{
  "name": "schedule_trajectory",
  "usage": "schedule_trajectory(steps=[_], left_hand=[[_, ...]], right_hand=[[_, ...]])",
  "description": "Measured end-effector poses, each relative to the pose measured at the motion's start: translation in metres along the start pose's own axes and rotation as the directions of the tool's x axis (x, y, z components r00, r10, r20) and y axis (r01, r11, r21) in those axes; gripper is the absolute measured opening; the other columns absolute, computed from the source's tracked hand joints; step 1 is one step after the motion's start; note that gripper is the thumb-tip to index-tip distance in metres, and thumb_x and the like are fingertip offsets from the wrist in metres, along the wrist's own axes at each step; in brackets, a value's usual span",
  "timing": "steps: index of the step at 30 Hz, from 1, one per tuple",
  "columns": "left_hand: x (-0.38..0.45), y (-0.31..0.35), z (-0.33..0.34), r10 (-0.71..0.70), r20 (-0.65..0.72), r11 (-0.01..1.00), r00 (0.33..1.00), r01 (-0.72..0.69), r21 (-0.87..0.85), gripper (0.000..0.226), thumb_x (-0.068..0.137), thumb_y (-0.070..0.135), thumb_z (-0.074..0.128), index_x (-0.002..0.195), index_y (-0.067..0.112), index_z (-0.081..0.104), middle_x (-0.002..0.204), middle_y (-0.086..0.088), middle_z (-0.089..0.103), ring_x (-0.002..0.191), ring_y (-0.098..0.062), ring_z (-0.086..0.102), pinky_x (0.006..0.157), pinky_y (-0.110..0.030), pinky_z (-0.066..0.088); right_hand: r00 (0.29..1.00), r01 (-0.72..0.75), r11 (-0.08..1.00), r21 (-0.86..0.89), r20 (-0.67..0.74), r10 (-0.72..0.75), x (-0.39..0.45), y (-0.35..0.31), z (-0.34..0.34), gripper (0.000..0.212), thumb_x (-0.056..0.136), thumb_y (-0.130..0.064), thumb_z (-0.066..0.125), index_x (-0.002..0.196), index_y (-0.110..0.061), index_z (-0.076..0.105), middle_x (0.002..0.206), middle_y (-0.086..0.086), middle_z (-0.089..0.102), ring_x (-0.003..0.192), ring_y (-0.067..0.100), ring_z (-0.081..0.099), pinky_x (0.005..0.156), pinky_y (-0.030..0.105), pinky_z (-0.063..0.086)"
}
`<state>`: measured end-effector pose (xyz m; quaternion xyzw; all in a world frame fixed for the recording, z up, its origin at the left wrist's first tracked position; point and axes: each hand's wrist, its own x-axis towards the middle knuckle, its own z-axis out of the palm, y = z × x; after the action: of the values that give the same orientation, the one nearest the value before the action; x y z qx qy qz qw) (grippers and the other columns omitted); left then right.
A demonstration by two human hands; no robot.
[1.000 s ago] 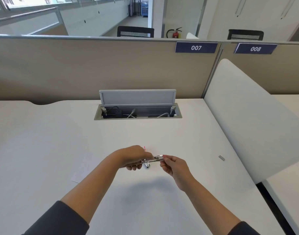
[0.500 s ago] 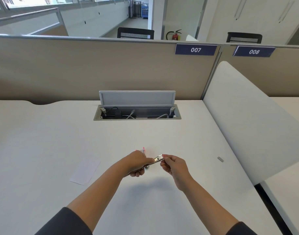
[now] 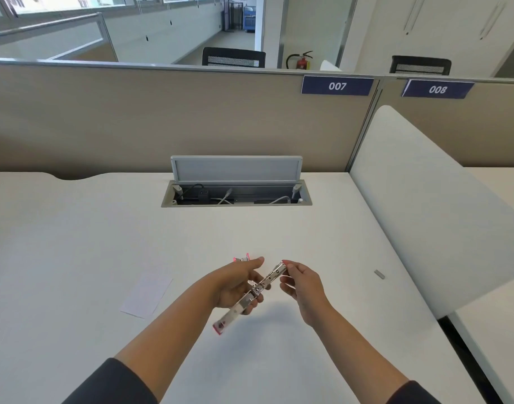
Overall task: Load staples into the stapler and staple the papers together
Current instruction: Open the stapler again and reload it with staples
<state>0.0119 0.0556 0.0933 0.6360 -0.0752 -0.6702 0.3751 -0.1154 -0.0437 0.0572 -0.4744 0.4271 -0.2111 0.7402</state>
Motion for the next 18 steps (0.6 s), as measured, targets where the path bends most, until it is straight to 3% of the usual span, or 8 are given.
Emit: schedule_trajectory(steps=[2,5,7,9,12,16,18], left_hand=[[0.000,-0.004,0.004,-0.012,0.067,0.974,0.998,0.027,-0.224,0.056,0.093,0.053,0.040,0.091,0.000,0.057,0.071,-0.016,0.055,0.056,-0.024,0.051,0.054,-0.028,0.047],[0.002,-0.006,0.013,0.023,0.071,0.858,0.997,0.017,-0.513,0.051,0.094,0.043,0.043,0.094,-0.007,0.054,0.075,-0.023,0.060,0.064,-0.034,0.058,0.058,-0.037,0.055],[0.003,-0.006,0.019,0.052,0.037,0.775,0.998,-0.017,-0.632,0.052,0.095,0.038,0.044,0.100,-0.013,0.050,0.071,-0.029,0.065,0.078,-0.042,0.061,0.080,-0.048,0.052],[0.004,-0.004,0.023,0.061,0.032,0.705,0.998,-0.020,-0.709,0.056,0.095,0.036,0.044,0.109,-0.018,0.047,0.085,-0.029,0.064,0.096,-0.045,0.055,0.093,-0.051,0.044],[0.004,-0.003,0.026,0.082,0.063,0.664,0.995,-0.007,-0.748,0.061,0.096,0.037,0.041,0.118,-0.020,0.042,0.096,-0.027,0.059,0.097,-0.046,0.054,0.087,-0.051,0.046],[0.006,-0.006,0.032,0.090,0.066,0.742,0.994,-0.023,-0.670,0.058,0.096,0.037,0.041,0.104,-0.020,0.049,0.080,-0.020,0.060,0.084,-0.045,0.060,0.065,-0.045,0.058],[0.007,-0.008,0.035,0.086,0.070,0.786,0.994,-0.024,-0.618,0.055,0.096,0.037,0.041,0.099,-0.016,0.052,0.089,-0.019,0.050,0.087,-0.042,0.058,0.078,-0.044,0.056]], right_hand=[[1.000,0.028,0.999,0.025,0.003,-0.028,0.000,-0.004,0.002,0.022,0.095,-0.013,0.045,0.089,-0.014,0.066,0.086,0.003,0.063,0.076,0.016,0.060,0.073,0.027,0.053],[0.997,0.060,0.994,0.088,0.040,-0.064,-0.002,-0.009,0.008,0.025,0.098,-0.016,0.041,0.090,-0.014,0.064,0.089,0.005,0.067,0.081,0.019,0.063,0.074,0.029,0.053],[0.994,0.048,0.983,0.177,0.091,-0.065,-0.005,-0.009,0.012,0.031,0.099,-0.027,0.036,0.095,-0.013,0.064,0.091,0.007,0.071,0.085,0.022,0.066,0.074,0.032,0.052],[0.988,0.003,0.955,0.295,0.148,-0.049,-0.007,-0.007,0.013,0.047,0.098,-0.043,0.028,0.103,-0.012,0.063,0.093,0.007,0.073,0.090,0.023,0.067,0.077,0.035,0.052],[0.986,-0.031,0.913,0.406,0.160,-0.038,-0.008,-0.005,0.015,0.063,0.094,-0.056,0.020,0.104,-0.012,0.064,0.091,0.006,0.075,0.089,0.021,0.068,0.082,0.038,0.050],[0.997,-0.005,0.901,0.434,-0.064,0.036,-0.003,-0.010,0.020,0.065,0.095,-0.056,0.019,0.080,-0.009,0.062,0.068,0.006,0.070,0.066,0.020,0.059,0.067,0.030,0.044],[0.978,0.007,0.904,0.426,-0.191,0.083,0.002,-0.014,0.020,0.065,0.096,-0.054,0.022,0.068,-0.009,0.060,0.055,0.005,0.067,0.058,0.021,0.053,0.060,0.028,0.040]])
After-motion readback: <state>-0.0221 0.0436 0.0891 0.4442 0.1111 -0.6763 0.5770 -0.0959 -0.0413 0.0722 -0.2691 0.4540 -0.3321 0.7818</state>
